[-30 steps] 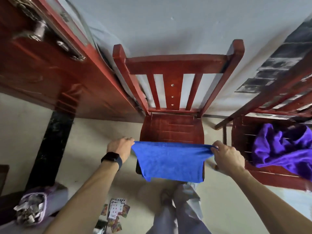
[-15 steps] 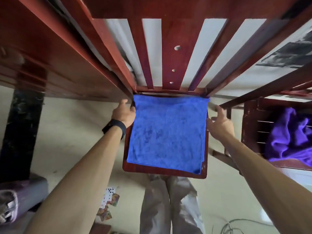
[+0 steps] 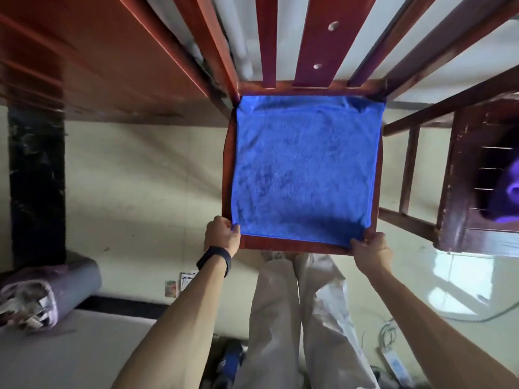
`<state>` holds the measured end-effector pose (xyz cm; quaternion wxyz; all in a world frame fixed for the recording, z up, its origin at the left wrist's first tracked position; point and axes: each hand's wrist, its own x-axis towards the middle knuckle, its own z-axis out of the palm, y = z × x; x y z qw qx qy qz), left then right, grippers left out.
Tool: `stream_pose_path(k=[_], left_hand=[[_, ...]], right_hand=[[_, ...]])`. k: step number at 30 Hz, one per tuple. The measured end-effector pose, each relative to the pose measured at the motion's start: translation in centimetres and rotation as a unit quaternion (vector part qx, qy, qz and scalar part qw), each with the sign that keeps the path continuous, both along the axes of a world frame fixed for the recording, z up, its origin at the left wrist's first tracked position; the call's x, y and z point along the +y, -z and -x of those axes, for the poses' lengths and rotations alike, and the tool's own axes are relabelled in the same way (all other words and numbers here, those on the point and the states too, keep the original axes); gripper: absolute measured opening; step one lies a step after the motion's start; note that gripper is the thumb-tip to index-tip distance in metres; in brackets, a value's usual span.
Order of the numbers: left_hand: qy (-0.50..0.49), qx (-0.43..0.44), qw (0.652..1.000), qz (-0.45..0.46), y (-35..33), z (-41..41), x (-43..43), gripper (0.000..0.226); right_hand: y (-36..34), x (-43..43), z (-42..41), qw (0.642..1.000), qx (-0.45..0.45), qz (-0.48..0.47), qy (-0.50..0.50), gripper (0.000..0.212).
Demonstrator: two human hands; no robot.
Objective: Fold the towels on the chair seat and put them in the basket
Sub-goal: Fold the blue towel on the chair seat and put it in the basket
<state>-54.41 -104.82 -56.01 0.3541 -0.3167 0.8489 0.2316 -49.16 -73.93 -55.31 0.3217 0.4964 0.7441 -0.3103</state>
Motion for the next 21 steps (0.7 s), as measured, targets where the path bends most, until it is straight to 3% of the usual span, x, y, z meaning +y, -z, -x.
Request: stream_pose_path(k=[7,10,12,16,21], left_hand=[[-0.05,0.0,0.998,-0.05,-1.3,-1.0,-1.2,0.018],[-0.143,0.04,0.982,-0.114,-3.7,0.1,-1.4,0.013],[-0.252,0.1,0.945,-0.185,-5.6,1.5,-1.4,0.004],[-0.31,0.193,0.893,-0.263,-8.3,3.3,-1.9,0.009],[-0.269,0.131,0.935,-0.191,-4.8,2.0,-1.1,0.021]], right_hand=[[0.6,2.3,-1.5,0.995,0.002,0.061,0.085,0.018],[-3.7,2.3,0.7,0.969,0.08,0.109,0.205,0.009],[-6.6,3.1,2.3,0.948,0.174,0.12,0.236,0.01],[-10.7,4.6,4.3,0.933,0.302,0.069,0.18,0.003],[-6.5,3.8,3.4,0.969,0.216,0.005,0.122,0.003]])
